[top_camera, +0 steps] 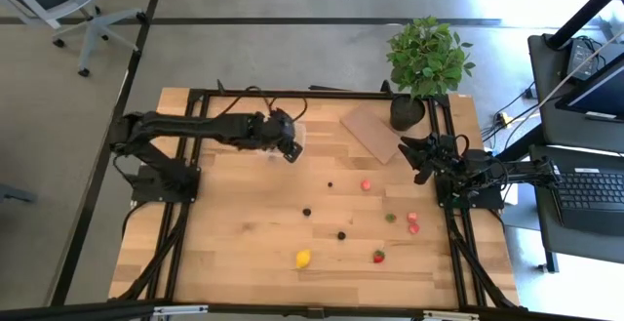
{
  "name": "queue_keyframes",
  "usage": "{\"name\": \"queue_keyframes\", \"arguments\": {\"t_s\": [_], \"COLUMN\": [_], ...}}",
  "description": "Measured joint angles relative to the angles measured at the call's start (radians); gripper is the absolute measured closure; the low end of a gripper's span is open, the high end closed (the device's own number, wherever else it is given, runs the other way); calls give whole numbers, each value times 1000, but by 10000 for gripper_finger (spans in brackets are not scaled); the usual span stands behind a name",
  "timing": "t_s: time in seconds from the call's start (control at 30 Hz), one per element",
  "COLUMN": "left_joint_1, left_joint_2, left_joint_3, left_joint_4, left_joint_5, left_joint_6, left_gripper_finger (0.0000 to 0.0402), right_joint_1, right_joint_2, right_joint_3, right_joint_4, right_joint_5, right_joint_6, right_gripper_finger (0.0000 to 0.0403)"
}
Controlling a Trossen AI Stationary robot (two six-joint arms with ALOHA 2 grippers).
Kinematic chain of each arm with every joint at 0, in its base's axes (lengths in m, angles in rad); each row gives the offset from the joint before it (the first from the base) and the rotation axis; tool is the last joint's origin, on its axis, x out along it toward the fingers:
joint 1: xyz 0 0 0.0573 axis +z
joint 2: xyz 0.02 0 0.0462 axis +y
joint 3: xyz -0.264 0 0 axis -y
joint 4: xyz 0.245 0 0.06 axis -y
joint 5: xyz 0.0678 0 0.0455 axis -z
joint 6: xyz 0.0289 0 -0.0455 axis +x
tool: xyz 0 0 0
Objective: Pick and placing Produce into tupperware
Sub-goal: Put the red strawberry into the transparent bin, then put the blackberry into the transparent bin
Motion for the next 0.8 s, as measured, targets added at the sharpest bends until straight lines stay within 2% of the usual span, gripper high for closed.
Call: {"name": "queue_keyframes", "arguments": {"t_s": [0.27,0.6,0.8], "left_joint_1": [67,68,68], "left_joint_2": [144,186,186], "left_joint_3": [0,0,0], "left_joint_4": [57,68,69], "left_joint_5": [132,129,128], "left_joint_6": [2,3,16], "left_gripper_finger": [284,237,228], "right_joint_1": [0,0,0], "right_joint_2": [0,0,0], "right_joint_3": [0,0,0], "right_joint_4": [18,18,18], "right_joint_5": [0,0,0], "right_joint_6": [-24,-25,-25], "right_gripper_finger": [224,224,224]}}
